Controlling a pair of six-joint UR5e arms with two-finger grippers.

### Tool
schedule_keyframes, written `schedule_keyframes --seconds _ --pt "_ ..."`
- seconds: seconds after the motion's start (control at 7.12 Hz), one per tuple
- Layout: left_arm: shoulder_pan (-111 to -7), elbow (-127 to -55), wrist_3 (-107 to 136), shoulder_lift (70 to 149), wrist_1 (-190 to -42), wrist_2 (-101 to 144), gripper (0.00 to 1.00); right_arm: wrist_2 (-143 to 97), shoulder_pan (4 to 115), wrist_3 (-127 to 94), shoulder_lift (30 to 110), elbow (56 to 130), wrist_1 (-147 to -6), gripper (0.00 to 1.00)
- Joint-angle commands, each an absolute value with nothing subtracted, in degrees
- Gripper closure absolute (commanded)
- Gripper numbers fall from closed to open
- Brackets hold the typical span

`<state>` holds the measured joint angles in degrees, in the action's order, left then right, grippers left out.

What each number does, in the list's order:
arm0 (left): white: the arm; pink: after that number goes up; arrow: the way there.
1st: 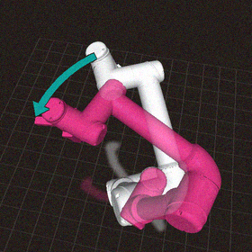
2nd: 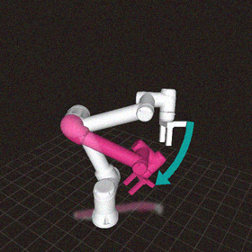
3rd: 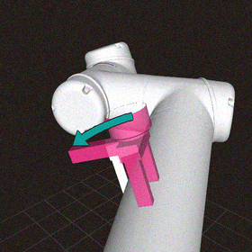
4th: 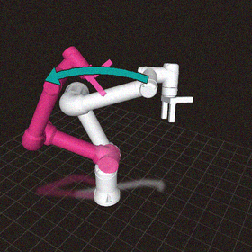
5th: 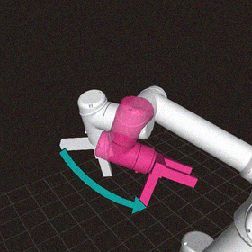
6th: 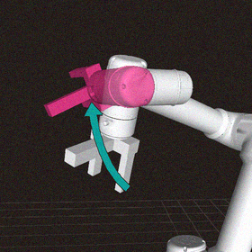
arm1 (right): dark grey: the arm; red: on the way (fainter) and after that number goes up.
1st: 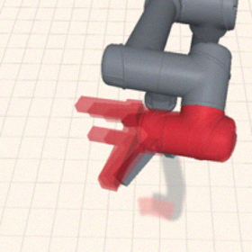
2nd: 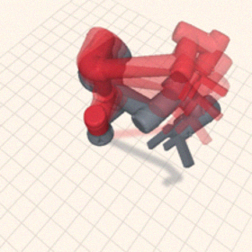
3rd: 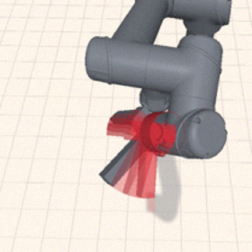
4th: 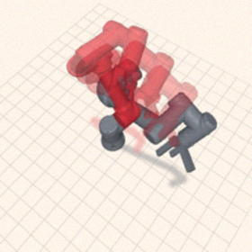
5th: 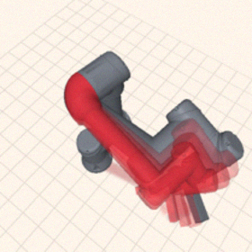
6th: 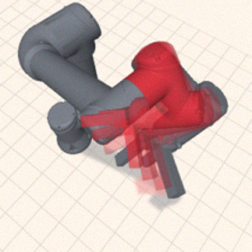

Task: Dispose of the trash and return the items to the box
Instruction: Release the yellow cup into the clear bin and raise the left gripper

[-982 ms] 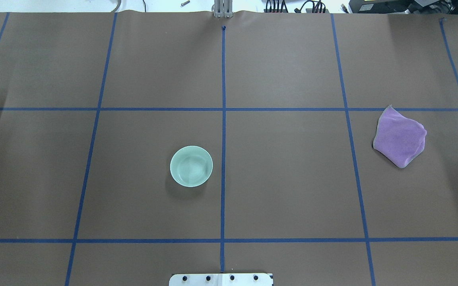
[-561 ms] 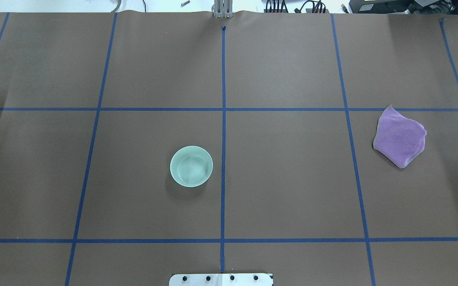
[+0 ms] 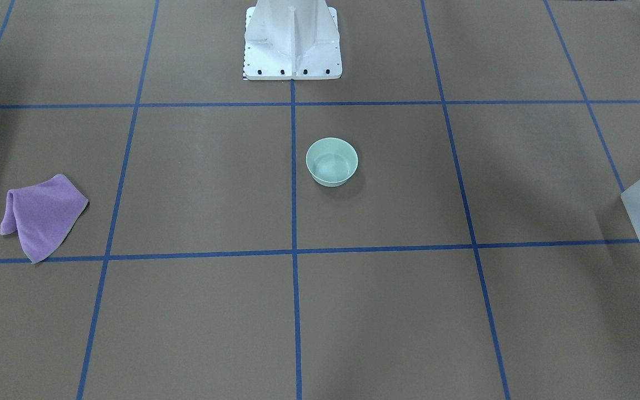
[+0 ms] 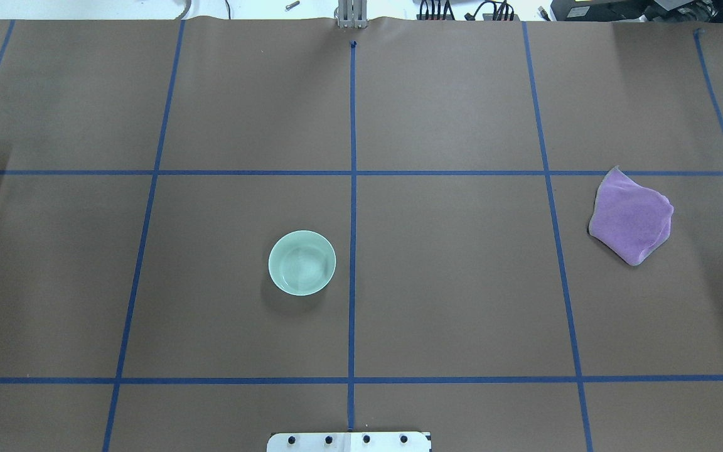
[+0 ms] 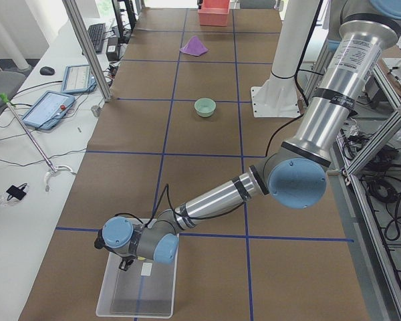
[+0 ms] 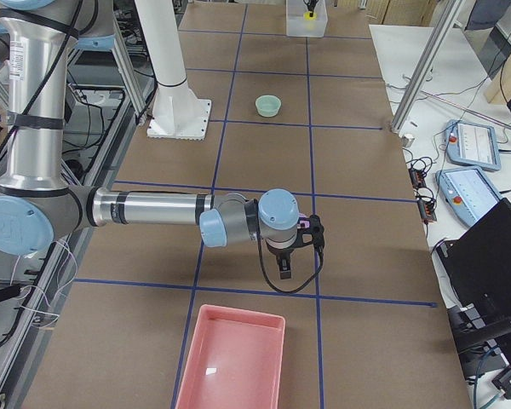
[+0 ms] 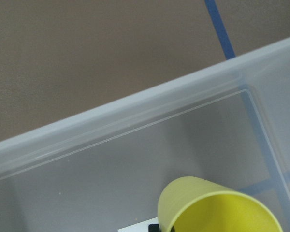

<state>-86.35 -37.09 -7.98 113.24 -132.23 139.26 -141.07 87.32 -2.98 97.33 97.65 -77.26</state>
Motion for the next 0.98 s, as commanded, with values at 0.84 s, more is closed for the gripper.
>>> schedule_keyframes --seconds 0.84 --pt "-89.67 -83.00 3.79 106.57 -93.76 138.22 0.01 -141.06 86.66 -3.96 97.21 97.73 -77.17 0.00"
